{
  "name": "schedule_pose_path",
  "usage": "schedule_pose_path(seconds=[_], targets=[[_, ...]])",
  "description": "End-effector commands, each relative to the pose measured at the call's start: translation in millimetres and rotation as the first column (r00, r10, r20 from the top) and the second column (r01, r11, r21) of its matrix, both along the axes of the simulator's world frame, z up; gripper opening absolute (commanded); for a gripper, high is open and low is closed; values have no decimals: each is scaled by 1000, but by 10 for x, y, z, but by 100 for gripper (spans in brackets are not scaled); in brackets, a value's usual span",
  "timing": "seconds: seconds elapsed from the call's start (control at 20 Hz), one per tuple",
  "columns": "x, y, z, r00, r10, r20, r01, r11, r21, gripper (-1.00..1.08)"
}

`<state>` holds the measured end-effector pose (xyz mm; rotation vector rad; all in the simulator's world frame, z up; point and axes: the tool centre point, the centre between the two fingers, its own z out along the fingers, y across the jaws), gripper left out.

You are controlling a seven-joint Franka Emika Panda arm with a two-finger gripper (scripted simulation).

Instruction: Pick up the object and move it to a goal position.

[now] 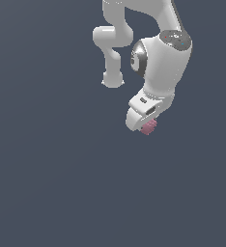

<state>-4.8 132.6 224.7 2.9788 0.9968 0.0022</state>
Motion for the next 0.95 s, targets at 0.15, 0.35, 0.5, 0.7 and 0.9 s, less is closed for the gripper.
schedule_pose_path(seconds=[0.15, 0.35, 0.5, 0.7, 0.9], targets=[[161, 307, 297, 1000, -2, -1, 2, 1000, 0, -100], [242, 448, 432, 1000, -2, -1, 2, 1000, 0, -100], [284, 519, 499, 1000, -2, -1, 2, 1000, 0, -100], [320, 573, 551, 1000, -2, -1, 2, 1000, 0, -100], [333, 589, 566, 1000, -2, -1, 2, 1000, 0, -100]])
